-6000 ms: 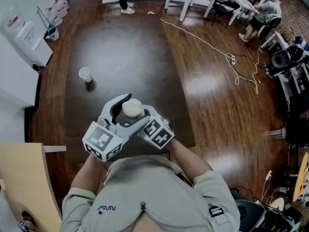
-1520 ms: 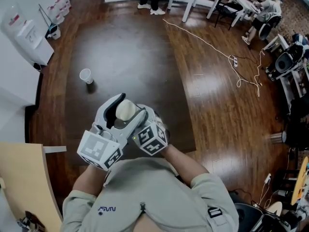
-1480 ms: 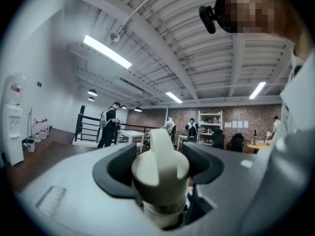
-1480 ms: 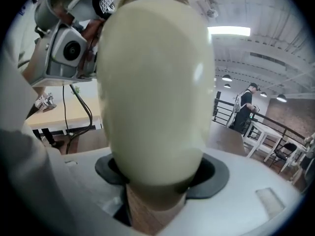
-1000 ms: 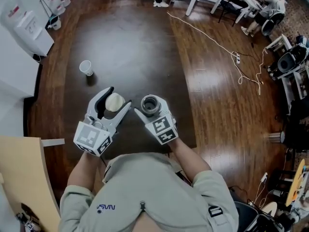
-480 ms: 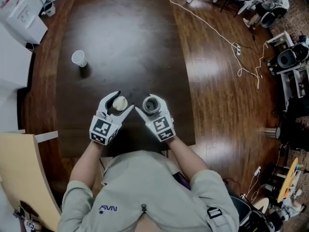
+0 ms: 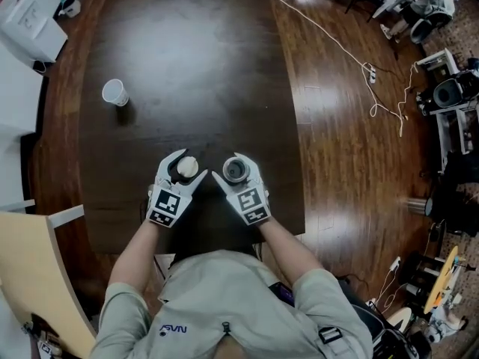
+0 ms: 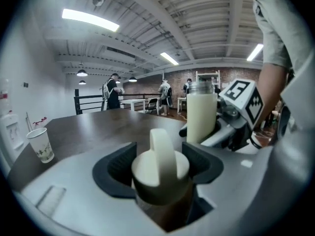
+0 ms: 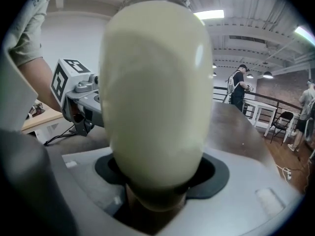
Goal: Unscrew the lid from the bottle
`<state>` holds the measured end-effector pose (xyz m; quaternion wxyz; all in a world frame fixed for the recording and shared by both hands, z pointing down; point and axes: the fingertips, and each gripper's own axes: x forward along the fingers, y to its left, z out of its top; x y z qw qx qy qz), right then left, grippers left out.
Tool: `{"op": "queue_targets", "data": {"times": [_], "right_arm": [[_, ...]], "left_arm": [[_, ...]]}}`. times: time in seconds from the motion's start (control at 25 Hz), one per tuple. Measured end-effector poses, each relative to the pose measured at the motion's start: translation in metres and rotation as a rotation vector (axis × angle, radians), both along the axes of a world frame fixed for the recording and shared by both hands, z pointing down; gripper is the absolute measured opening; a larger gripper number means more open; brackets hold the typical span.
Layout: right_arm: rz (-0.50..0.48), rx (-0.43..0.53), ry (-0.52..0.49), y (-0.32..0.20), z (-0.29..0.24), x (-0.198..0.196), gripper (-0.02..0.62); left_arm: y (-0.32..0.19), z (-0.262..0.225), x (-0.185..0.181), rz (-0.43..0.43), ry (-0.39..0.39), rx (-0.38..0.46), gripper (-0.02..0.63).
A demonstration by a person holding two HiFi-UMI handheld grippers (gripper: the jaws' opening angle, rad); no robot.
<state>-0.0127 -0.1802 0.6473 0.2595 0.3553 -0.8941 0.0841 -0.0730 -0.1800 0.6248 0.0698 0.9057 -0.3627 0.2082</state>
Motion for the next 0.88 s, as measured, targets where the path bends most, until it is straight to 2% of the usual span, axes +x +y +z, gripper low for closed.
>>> {"op": "queue_targets", "data": {"times": [0.2,0.4,0.72,0.88], "right_arm": [[-0.009,-0.008,0.012,-0.001,0.012,-0.005,0.302],[-0.004,-0.003,-0.01,-0.003,0.013,-0.008,0.301],[-0.021,0.003,-0.009,-0.002,0.012,-0.007,0.302],[-0.023,-0.007,-0.011,0.0,0.014,-0.005,0.302]], "left_arm": [[0.0,0.023,-0.002,0.016,-0.041,-0.034,0.301],[0.004,0.053,-0.002,0.025,-0.074,-0.104,0.299],[0.005,0.077,-0.013,0.016,-0.148,-0.157,0.298],[0.009,0.087,-0.009,0.052,-0.208,-0.221,0.286]]}}
